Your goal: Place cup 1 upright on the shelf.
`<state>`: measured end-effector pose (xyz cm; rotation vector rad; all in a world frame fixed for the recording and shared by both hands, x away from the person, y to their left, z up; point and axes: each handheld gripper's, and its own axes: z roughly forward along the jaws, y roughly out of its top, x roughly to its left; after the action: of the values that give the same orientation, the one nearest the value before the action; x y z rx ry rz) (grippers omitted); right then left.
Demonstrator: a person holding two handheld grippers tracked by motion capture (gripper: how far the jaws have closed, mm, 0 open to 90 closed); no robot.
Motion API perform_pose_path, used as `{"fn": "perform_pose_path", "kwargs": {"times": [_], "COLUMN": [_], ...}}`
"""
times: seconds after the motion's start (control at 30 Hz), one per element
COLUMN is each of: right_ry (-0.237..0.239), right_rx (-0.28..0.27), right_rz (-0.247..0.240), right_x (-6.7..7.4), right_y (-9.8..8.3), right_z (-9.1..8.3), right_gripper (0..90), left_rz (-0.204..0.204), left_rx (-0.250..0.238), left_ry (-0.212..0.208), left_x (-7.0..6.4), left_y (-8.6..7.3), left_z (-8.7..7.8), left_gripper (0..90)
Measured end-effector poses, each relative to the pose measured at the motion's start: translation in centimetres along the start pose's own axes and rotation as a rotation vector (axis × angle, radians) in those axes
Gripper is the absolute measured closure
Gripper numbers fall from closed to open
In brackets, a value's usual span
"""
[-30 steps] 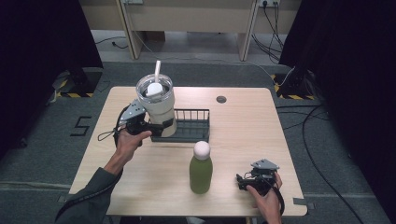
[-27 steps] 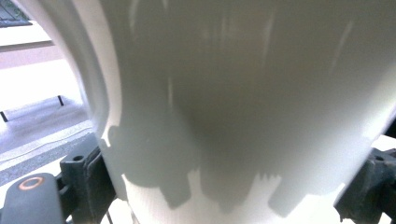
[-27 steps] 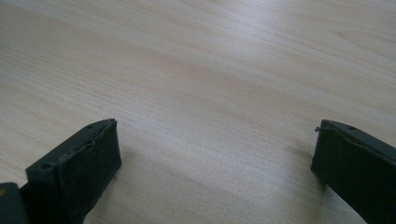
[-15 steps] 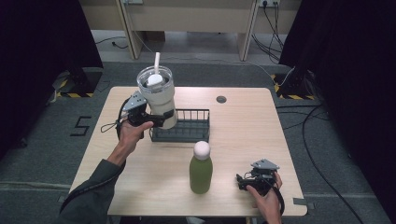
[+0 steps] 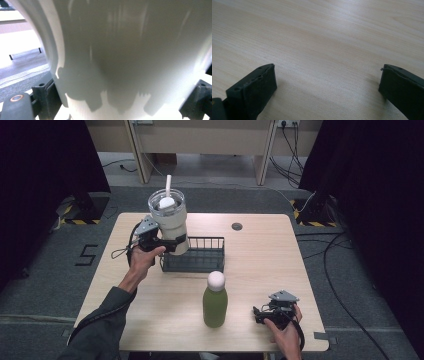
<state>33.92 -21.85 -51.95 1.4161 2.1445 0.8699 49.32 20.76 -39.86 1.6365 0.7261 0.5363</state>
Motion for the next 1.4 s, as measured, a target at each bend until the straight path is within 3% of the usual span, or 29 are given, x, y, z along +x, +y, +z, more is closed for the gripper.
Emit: {"fn": "perform_pose_path", "kwargs": {"times": [1.4], "right_ry": [0.004], "right_rx": [0.000], "right_rz": [-0.003], "right_x": [0.0], "right_y": [0.0], "right_z": [0.0], "right_gripper": [1.2], "left_rz": [-0.018], "left_rx": [0.051], "left_ry": [0.058], "left_x": [1.4], "left_y": [-3.4], "left_z": [1.6], "left_gripper": [10.9]}}
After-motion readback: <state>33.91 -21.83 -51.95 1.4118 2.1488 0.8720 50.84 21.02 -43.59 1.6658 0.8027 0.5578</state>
